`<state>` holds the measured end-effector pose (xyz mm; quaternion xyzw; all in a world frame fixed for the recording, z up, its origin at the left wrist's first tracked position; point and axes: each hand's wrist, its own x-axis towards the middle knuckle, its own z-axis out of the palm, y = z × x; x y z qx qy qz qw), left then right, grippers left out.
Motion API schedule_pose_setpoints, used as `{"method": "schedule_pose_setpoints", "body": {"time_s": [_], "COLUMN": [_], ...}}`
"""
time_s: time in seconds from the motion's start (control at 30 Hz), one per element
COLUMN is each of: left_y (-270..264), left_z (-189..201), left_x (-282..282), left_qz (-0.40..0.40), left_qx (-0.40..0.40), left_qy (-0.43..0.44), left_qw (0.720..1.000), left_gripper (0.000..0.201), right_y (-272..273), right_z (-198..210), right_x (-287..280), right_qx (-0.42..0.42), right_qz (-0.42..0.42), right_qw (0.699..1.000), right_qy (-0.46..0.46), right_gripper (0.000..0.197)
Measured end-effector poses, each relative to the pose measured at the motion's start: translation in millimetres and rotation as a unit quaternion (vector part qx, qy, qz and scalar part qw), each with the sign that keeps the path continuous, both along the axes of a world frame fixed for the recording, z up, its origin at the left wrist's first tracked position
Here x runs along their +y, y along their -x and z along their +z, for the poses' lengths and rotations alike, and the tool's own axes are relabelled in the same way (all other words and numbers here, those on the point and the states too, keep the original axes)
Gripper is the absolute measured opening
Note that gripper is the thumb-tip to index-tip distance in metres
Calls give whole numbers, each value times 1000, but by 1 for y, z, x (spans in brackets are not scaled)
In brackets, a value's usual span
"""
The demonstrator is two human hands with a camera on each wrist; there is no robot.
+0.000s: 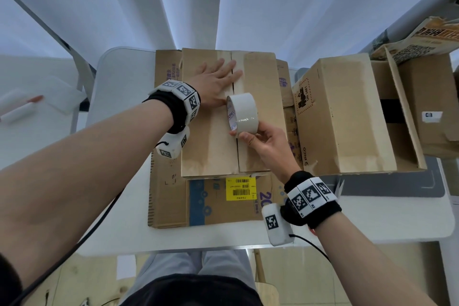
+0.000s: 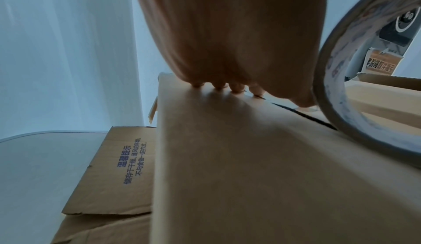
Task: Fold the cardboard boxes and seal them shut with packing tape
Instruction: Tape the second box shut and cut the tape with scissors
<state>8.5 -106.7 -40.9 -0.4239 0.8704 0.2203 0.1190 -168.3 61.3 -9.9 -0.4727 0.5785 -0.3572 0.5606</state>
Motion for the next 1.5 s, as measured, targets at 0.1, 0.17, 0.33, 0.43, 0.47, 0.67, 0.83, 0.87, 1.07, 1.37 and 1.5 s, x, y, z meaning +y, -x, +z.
{"method": "schedule_pose_setpoints", "body": {"time_s": [0.1, 0.17, 0.33, 0.43, 0.47, 0.67, 0.83, 0.87, 1.07, 1.37, 1.5], "left_y": [0, 1, 2, 2, 2, 1, 3, 3, 8, 8, 9], "left_z": [-3, -2, 2, 2, 2, 5, 7, 7, 13, 14, 13], "left_x": [-1, -2, -1, 2, 3, 2, 6, 7, 6, 3, 6], "left_qz": [0, -5, -7, -4, -2, 11, 21, 20, 36, 46, 44], "left_qx": [-6, -15, -21, -23, -24, -19, -10, -13, -14, -5, -6], "left_qy": [2, 1, -6, -9, -8, -8, -11, -10, -26, -21, -11], "left_qw": [1000, 1000, 1000, 1000, 1000, 1000, 1000, 1000, 999, 999, 999], "left_gripper": [82, 83, 84, 88, 88, 85, 84, 84, 69, 60, 74], "right_y": [0, 1, 1, -3, -4, -6, 9, 10, -3, -6, -1], "right_z": [0, 2, 9, 7, 7, 20, 17, 17, 24, 26, 27], "right_x": [-4, -9, -11, -5, -5, 12, 52, 51, 42, 48, 47], "right_qx": [10, 11, 19, 27, 33, 42, 4, 0, -31, -47, -23], "right_qz": [7, 8, 13, 4, 3, 16, 0, 3, 35, 18, 14], "right_qw": [1000, 1000, 1000, 1000, 999, 999, 1000, 1000, 999, 998, 999], "right_qy": [-1, -3, -3, -7, -6, -8, -28, -29, -20, -31, -32], "right_gripper": [30, 29, 28, 28, 25, 25, 23, 25, 18, 19, 20]}}
